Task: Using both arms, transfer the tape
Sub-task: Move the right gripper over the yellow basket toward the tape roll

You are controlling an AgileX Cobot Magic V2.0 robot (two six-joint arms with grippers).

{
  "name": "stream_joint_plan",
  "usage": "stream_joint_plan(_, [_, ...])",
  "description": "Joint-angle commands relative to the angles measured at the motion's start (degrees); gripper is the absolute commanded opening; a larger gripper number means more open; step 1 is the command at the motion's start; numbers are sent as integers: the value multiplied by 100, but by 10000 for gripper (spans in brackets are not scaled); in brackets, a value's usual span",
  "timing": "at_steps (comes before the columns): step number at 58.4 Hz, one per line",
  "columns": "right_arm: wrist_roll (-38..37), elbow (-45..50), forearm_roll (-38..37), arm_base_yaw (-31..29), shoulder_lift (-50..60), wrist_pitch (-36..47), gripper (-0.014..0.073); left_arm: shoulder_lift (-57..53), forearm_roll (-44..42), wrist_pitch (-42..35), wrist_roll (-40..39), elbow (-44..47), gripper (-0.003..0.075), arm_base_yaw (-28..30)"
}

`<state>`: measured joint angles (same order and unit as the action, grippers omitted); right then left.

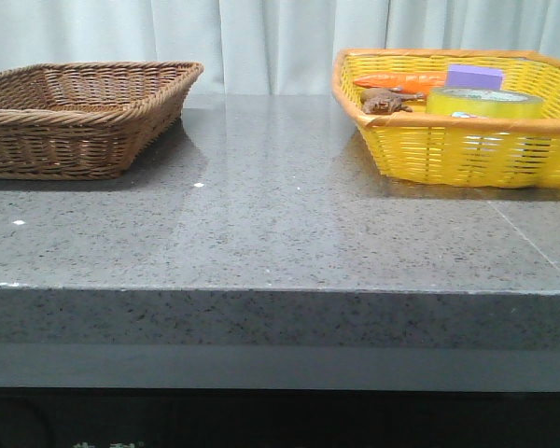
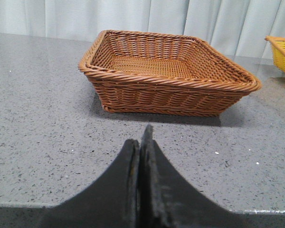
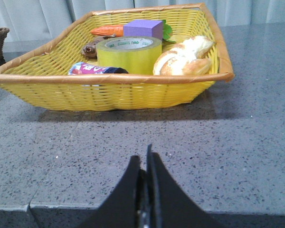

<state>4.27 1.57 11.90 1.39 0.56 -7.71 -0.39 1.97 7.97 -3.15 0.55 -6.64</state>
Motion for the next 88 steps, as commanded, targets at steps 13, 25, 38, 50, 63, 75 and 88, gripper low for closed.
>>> stream_joint_plan(13, [35,-146,-9,-31,151,427,-69,-101,50,-578,-42,214,-20,15])
stream_joint_plan(25, [35,-151,-9,-31,151,592,-69,-101,106,-797,-42,199,-20,15])
stream_joint_plan(38, [29,-808,-9,-31,151,771,-71,-72,106,-1060,-52,-629,-20,15])
stream_joint_plan(50, [29,-2274,-9,-31,-422,-333,-80,745,24,-24,-52,-2118,-20,15])
stream_joint_plan(63, [29,-3679,-9,-31,-2044,-1784,-80,2492,11,776,-52,-3133,-20,15])
stream_joint_plan(75, [29,-4064,-9,-19,-2749,-2111,-69,2833,11,630,-52,-3225,13,15])
stream_joint_plan(88, [29,-4064,-9,-19,-2760,-2136,384,2833,11,630,-52,-3225,557,15])
